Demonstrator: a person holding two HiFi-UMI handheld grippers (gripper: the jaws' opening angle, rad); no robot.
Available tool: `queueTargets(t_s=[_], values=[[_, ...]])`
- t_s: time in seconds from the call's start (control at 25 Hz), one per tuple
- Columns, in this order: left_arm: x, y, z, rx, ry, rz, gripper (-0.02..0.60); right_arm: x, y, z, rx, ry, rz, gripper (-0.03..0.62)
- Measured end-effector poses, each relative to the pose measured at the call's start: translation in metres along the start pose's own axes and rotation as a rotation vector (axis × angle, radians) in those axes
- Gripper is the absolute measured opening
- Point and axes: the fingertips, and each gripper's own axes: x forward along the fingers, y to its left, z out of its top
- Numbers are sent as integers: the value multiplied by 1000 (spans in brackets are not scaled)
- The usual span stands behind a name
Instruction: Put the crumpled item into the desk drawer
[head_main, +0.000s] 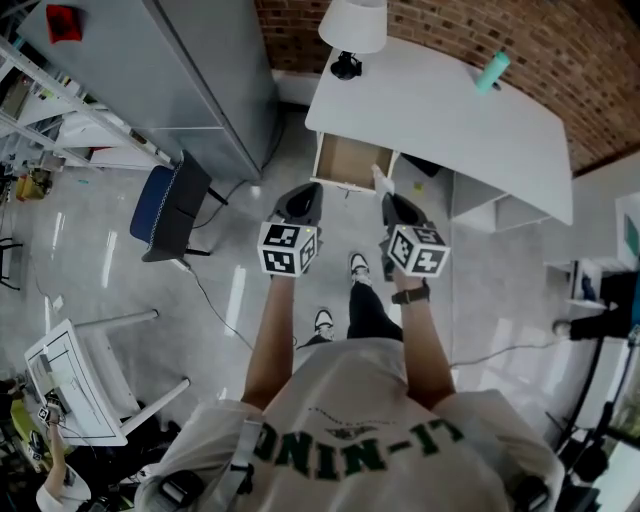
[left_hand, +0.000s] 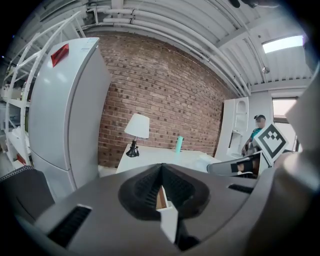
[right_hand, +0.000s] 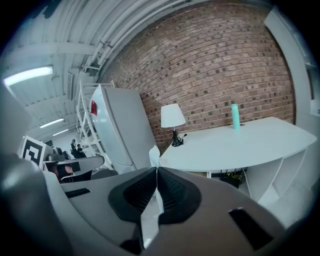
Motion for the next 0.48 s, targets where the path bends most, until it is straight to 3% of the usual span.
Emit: queueTargets(t_s=[0.48], values=[[66, 18, -33, -54, 79, 0, -2, 60, -27, -26, -27, 96, 29, 8]])
